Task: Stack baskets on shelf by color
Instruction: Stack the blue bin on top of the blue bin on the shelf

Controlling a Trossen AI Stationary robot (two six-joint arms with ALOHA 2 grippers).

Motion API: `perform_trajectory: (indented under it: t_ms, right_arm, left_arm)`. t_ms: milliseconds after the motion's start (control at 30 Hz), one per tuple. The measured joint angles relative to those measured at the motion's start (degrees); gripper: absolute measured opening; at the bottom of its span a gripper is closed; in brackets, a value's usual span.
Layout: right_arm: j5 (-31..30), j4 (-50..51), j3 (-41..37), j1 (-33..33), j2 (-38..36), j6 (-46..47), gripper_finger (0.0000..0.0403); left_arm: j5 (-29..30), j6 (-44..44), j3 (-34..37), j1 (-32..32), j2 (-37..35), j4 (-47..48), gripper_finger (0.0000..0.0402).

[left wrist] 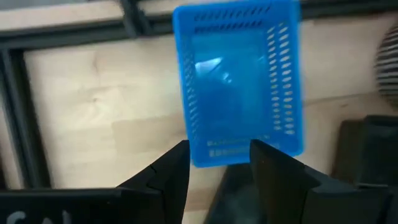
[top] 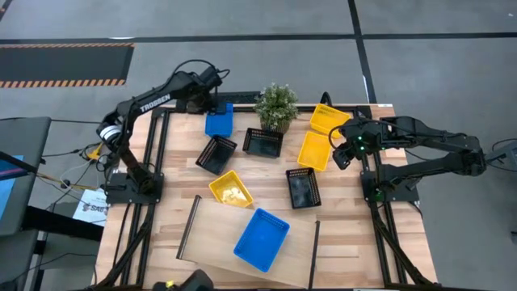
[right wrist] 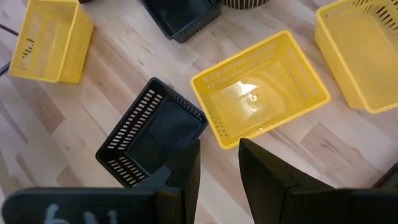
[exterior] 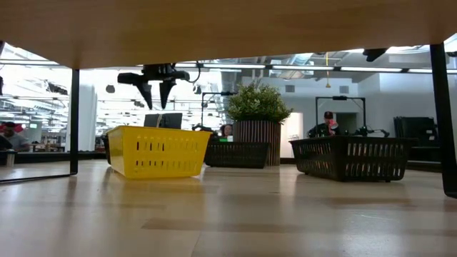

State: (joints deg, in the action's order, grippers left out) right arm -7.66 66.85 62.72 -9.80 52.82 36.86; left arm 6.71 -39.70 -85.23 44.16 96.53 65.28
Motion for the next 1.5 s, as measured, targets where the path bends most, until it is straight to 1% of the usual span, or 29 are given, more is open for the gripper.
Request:
perform_trajectory:
  t_ms: [67, 200, 333, 400, 467, 600, 667, 733, 1000, 1133, 1367, 1500]
  right_arm:
    - [-0.03, 0.02, 0.00, 0.00, 0.00, -0.30, 0.0134]
    - [-0.02, 0.04, 0.00, -0.02, 0.00, -1.20, 0.0134]
    - [0.00, 0.03, 0.00, -0.09, 0.02, -1.33, 0.0133]
    - [0.00, 0.04, 0.00, -0.09, 0.02, -1.36, 0.0133]
    - [0.00, 0.04, 0.00, -0.09, 0.01, -1.38, 0.0134]
    - [0.00, 0.02, 0.00, -0.09, 0.02, -1.51, 0.0134]
    - [0.00, 0.02, 0.00, -0.09, 0.02, -1.47, 0.0133]
    - [0.00, 0.02, 0.00, -0.09, 0.02, -1.44, 0.0133]
    - [0.00, 0.02, 0.00, -0.09, 0.02, -1.38, 0.0133]
    - [0.00, 0.02, 0.00, -0.09, 0.02, -1.38, 0.0133]
    - [0.02, 0.02, 0.00, -0.09, 0.02, -1.40, 0.0133]
    - [0.02, 0.02, 0.00, -0.09, 0.02, -1.44, 0.0133]
  left_arm:
    - [0.22, -0.02, 0.07, -0.43, 0.77, 0.83, 0.0155]
    - [1.08, -0.90, 0.48, -0.88, 1.12, -0.80, 0.0155]
    - [0.10, -1.79, 2.84, -0.74, 1.11, -4.21, 0.0155]
    - [-1.62, 0.32, 4.47, -1.13, 1.10, -5.76, 0.0155]
    - [-1.12, 0.69, 6.55, -1.68, 1.10, -6.27, 0.0155]
    - [-0.18, 0.67, 10.10, -1.79, 1.10, -12.49, 0.0155]
    - [-0.48, 0.19, 11.65, -1.75, 1.10, -16.31, 0.0155]
    - [-1.49, -0.87, 12.65, -1.79, 1.08, -18.16, 0.0155]
    - [-0.57, -4.61, 16.24, -1.83, 1.07, -17.92, 0.0155]
    - [2.66, -5.63, 15.95, -2.65, 1.03, -17.85, 0.0155]
    - [7.53, -7.05, 15.86, -2.90, 0.80, -14.39, 0.0155]
    - [6.22, -7.16, 17.90, -2.93, 0.92, -16.63, 0.0155]
